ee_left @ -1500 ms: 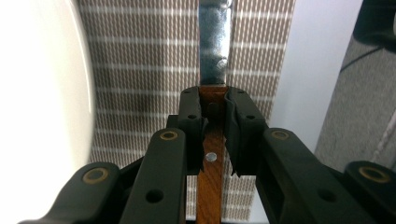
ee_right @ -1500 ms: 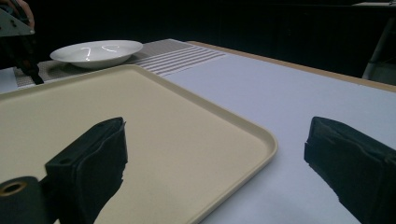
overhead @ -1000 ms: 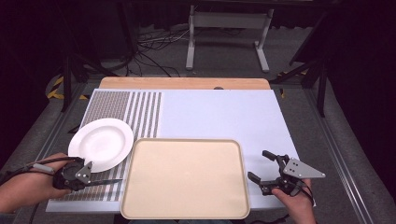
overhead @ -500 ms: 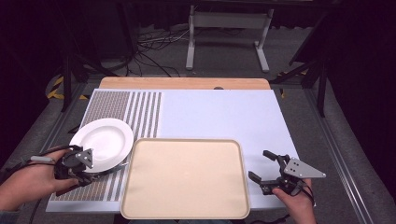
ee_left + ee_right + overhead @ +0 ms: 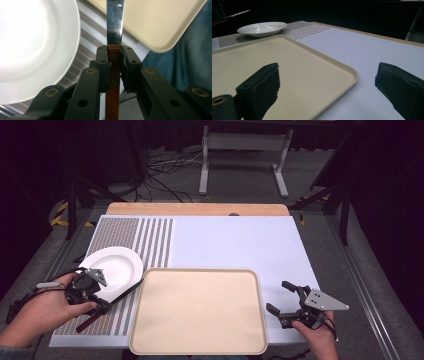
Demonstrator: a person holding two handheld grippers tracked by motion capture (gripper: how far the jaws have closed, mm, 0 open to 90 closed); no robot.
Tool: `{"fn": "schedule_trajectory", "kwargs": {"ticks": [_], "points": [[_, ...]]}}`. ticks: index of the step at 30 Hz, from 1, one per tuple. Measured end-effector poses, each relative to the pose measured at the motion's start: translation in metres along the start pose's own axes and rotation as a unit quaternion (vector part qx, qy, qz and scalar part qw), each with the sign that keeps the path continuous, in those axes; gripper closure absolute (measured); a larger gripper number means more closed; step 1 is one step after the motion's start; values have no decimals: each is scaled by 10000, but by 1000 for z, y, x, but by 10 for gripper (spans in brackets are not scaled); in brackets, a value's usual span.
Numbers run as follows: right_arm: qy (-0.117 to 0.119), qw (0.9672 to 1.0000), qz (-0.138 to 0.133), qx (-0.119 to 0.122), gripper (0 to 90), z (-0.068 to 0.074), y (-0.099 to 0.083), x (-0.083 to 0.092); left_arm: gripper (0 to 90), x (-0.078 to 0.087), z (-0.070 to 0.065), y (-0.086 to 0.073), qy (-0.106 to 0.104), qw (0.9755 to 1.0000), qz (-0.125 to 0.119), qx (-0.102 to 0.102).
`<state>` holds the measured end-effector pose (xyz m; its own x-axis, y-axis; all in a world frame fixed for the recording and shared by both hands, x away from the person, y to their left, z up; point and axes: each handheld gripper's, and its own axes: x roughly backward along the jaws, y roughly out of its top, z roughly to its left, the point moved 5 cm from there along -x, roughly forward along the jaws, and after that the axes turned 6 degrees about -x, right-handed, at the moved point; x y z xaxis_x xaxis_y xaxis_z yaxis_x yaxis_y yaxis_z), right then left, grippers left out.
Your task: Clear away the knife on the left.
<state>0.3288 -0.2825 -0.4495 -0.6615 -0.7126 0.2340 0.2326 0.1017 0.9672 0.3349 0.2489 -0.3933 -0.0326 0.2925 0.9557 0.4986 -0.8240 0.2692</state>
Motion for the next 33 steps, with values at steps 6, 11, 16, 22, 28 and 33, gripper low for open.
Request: {"fn": "schedule_trajectory", "kwargs": {"ticks": [6,11,16,22,28,33], "points": [[4,10000,-14,15,64,0,0,1,781,-1,-5,9,-45,9999,-62,150],[16,10000,10,4,64,0,-1,1,782,-5,-10,17,-132,9996,-118,230],[16,10000,14,22,65,0,-1,0,781,-11,-13,26,-150,9994,-184,263],[14,10000,29,19,65,0,-1,0,781,-17,-19,40,-226,9990,-254,282],[6,10000,28,21,65,-1,-2,0,781,-27,-27,57,-318,9987,-285,271],[22,10000,39,43,65,-1,-2,0,781,-36,-34,69,-389,9988,-205,218]]}}
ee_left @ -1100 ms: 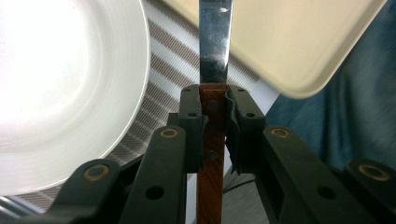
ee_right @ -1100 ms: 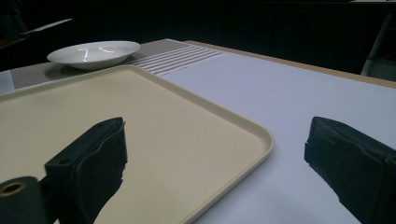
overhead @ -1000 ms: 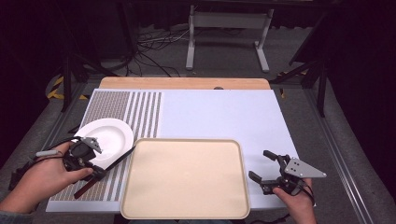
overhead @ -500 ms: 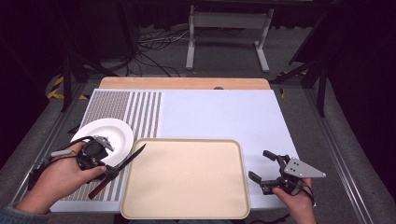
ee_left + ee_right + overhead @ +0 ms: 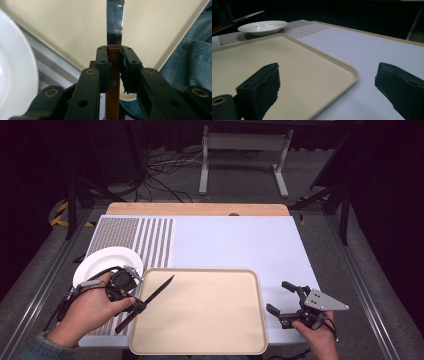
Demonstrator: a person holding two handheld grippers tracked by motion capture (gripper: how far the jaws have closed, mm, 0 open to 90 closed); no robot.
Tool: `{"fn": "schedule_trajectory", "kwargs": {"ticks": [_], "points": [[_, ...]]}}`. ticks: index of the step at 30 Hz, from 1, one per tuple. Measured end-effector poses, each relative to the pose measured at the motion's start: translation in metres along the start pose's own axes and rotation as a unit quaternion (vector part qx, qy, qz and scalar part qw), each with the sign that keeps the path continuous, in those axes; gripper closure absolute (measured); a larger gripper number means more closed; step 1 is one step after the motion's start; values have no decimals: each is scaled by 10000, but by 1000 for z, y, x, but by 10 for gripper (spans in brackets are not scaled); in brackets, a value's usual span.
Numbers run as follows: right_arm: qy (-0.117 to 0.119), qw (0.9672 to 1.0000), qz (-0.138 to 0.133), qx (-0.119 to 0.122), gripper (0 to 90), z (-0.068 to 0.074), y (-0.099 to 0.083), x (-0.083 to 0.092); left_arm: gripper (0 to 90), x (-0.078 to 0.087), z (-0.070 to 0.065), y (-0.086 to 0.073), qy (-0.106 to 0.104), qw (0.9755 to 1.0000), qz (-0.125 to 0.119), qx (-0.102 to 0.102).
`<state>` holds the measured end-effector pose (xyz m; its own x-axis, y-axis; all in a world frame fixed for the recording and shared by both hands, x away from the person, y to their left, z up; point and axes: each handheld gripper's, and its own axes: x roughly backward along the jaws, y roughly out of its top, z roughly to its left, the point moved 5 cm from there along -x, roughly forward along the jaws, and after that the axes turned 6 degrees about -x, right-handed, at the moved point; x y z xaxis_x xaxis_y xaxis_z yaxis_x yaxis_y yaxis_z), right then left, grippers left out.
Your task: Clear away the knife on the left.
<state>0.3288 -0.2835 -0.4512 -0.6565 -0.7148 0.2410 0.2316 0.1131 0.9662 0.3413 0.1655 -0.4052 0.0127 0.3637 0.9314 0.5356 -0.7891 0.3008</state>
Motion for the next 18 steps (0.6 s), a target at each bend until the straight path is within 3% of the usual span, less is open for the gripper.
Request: {"fn": "schedule_trajectory", "kwargs": {"ticks": [2,10,18], "points": [[-11,10000,-13,-20,65,0,0,0,781,-3,-2,4,-46,10000,-24,-78],[13,10000,3,18,65,0,0,0,781,-20,-10,14,-239,9997,-24,-56],[7,10000,15,8,65,0,0,1,781,-32,-14,18,-426,9990,-63,137]]}}
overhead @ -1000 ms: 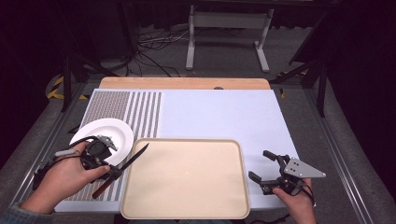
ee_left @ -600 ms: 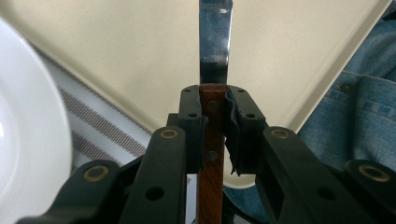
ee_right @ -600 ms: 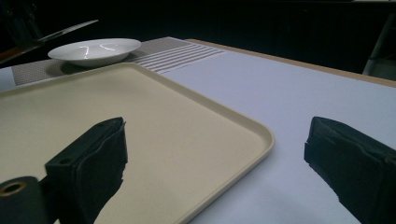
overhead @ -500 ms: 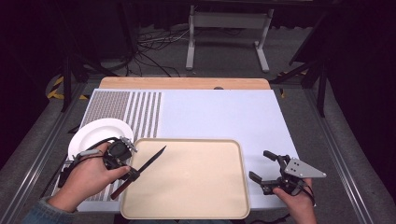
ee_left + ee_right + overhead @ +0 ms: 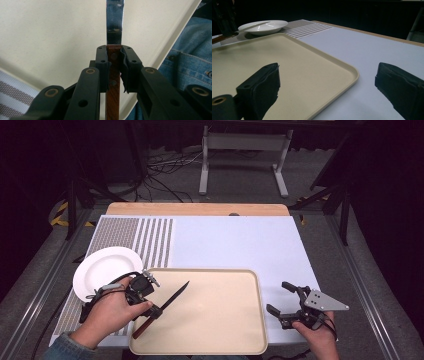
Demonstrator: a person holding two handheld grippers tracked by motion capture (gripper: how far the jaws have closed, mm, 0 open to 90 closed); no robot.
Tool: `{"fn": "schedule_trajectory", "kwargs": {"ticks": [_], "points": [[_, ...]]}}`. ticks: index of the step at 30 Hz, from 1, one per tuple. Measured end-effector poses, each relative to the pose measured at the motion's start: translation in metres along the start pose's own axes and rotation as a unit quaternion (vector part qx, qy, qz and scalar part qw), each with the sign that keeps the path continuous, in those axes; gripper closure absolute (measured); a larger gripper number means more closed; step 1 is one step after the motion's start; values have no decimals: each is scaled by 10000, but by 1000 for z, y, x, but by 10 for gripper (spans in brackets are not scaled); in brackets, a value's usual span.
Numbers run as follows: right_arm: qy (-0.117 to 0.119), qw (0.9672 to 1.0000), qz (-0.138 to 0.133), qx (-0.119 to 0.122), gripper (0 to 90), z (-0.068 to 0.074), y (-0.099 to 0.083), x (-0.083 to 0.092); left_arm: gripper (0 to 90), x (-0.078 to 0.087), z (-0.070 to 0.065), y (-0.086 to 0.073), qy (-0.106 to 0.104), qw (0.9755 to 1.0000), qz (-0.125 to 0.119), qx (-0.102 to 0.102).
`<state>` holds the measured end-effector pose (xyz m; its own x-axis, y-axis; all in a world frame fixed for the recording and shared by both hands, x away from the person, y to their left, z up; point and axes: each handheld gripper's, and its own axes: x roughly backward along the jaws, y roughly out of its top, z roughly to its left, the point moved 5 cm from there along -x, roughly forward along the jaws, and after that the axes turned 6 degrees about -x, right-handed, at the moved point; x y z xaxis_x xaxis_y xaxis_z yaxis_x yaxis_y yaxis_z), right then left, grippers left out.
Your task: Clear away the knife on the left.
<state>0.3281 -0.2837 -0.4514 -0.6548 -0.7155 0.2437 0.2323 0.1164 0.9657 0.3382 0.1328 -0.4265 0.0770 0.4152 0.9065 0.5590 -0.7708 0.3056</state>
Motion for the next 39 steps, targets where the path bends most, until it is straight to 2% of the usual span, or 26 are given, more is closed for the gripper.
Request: {"fn": "schedule_trajectory", "kwargs": {"ticks": [2,8,12,16,23,25,31,39], "points": [[2,10000,-3,-1,65,0,0,0,781,-3,0,0,-5,10000,10,53],[17,10000,-2,5,64,0,0,0,781,-10,0,-1,-227,9985,-15,488],[6,10000,-36,-26,65,0,1,1,781,-13,2,-1,-118,9984,34,546],[10,10000,-32,-19,65,0,1,1,781,-17,3,-1,-90,9983,79,564],[14,10000,-35,-35,64,0,0,1,780,-27,7,0,9,9973,194,709],[18,10000,-35,-38,64,-1,0,1,780,-28,9,-1,31,9972,283,695],[19,10000,-32,-31,64,0,0,1,780,-34,10,0,41,9963,389,760],[39,10000,-24,-13,65,0,0,0,778,-39,13,-1,25,9958,392,832]]}}
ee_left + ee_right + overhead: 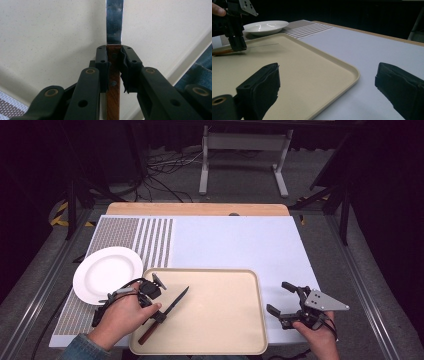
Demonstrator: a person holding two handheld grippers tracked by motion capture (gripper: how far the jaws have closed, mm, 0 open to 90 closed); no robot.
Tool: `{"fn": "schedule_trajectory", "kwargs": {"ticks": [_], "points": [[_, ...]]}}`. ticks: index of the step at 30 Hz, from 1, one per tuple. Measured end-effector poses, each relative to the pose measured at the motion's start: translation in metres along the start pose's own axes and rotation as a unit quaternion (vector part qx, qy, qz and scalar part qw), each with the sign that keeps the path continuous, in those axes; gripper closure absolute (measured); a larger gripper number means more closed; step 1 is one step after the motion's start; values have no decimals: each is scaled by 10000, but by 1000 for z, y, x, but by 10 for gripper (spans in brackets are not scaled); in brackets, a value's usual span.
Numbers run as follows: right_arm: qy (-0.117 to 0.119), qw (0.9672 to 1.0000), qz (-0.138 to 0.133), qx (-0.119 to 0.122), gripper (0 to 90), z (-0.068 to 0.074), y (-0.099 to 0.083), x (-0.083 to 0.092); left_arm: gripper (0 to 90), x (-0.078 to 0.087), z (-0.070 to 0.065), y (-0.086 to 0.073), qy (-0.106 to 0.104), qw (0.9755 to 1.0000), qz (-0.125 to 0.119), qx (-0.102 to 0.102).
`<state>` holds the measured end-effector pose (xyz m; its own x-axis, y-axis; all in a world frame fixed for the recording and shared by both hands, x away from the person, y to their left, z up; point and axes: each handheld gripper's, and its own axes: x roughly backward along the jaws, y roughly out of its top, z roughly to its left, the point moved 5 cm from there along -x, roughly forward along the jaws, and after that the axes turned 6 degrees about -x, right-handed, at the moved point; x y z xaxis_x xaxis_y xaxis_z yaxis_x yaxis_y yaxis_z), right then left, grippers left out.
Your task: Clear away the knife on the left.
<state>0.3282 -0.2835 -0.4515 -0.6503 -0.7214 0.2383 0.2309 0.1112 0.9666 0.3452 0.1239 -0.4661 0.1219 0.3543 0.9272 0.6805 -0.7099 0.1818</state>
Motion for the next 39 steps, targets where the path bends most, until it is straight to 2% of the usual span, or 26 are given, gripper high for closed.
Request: {"fn": "schedule_trajectory", "kwargs": {"ticks": [24,26,27,29,30,31,32,33,34,37,39], "points": [[51,10000,45,-14,67,1,-1,-1,771,-5,3,0,28,10000,37,2],[57,10000,49,-15,67,1,-1,-1,723,-4,2,0,-20,10000,13,-11],[68,10000,51,-18,66,1,-1,-1,709,-3,1,1,33,10000,-3,-64],[62,10000,57,-10,66,1,-1,-1,609,-2,0,1,68,9999,-47,-133],[62,10000,58,-9,66,1,-1,-1,609,0,-2,2,76,9998,-103,-166],[60,10000,57,-12,66,1,-1,-1,530,1,-3,2,107,9994,-168,-279],[60,10000,57,-12,66,1,-1,-1,530,2,-4,3,126,9991,-241,-336],[60,10000,56,-12,66,1,-1,-1,505,4,-6,4,169,9982,-331,-464],[64,10000,58,-9,66,1,-1,-1,430,5,-7,5,211,9973,-411,-580],[62,10000,60,-8,66,1,-2,-1,390,6,-13,8,243,9928,-638,-987],[64,10000,58,-8,66,1,-2,-1,353,6,-17,9,303,9897,-759,-1180]]}}
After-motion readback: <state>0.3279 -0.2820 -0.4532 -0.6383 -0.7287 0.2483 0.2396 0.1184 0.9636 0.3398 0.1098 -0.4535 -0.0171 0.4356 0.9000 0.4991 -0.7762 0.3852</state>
